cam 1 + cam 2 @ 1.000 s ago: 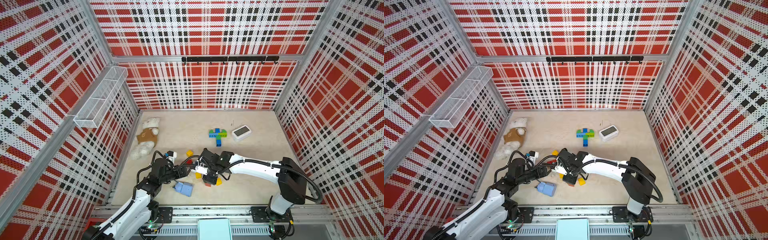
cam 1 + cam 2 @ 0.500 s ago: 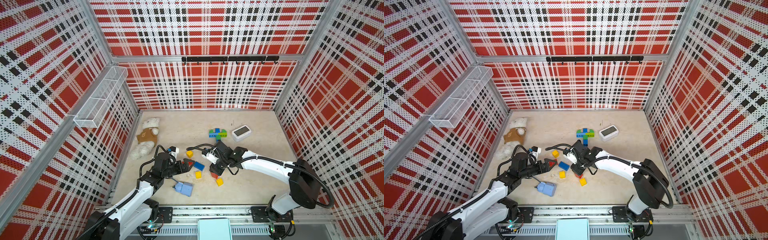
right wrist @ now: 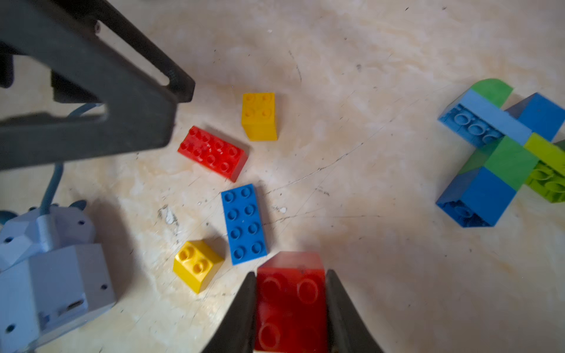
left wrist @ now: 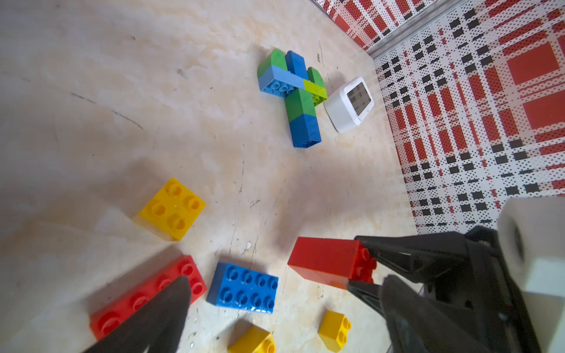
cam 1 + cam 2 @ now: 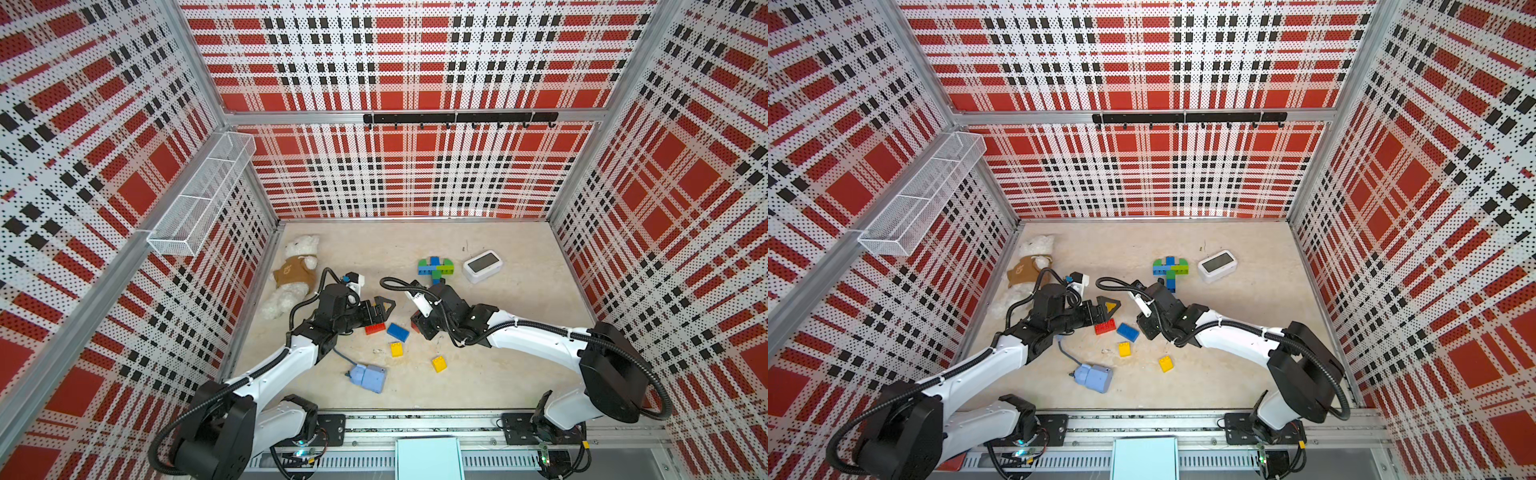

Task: Assemble a fork with lego
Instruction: Assemble the lego brick with the lego brick, then pick up the lego brick from the center of the board.

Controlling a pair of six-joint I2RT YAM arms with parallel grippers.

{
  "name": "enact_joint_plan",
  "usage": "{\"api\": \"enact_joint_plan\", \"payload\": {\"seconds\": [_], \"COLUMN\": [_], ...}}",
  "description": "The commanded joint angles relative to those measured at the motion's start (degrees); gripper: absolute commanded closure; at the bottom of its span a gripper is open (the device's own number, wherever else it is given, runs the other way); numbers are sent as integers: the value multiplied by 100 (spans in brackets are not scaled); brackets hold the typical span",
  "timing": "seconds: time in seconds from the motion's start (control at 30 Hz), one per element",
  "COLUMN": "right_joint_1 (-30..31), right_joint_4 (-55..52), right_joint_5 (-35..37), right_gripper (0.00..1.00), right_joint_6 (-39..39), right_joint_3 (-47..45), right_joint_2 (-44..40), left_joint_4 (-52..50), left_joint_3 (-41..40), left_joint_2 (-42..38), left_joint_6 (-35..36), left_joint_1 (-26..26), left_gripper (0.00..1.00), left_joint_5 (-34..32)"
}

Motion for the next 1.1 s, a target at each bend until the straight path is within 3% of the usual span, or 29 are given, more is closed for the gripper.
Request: {"api": "enact_joint_plan", "payload": {"seconds": [0.0, 0.47, 0.57, 0.7, 0.83, 1.07], "right_joint_1": [-57, -297, -303, -297, -307, -327], "right_joint_4": [934, 802, 824, 902, 793, 437], "right_joint_5": [378, 211, 168, 208, 329, 308], "right_gripper": [100, 100, 84, 43, 23, 25], "right_joint_6": [67, 354, 429, 506, 455, 242], "right_joint_3": [-96, -592, -666, -793, -754, -451], "right_joint_2": [109, -6, -9, -166, -398, -663], "left_joint_4": [193, 166, 166, 192, 198, 210], "left_joint_3": [266, 755, 804, 800, 814, 787], "left_joint_2": [243, 1061, 1153, 1190, 1154, 1025], "left_joint_6": [253, 549, 546, 531, 509, 405], "left_joint_1": [-60, -504, -556, -555, -528, -376], "left_gripper": [0, 0, 0, 0, 0, 0], "left_joint_5": [-10, -51, -59, -37, -2, 4]}}
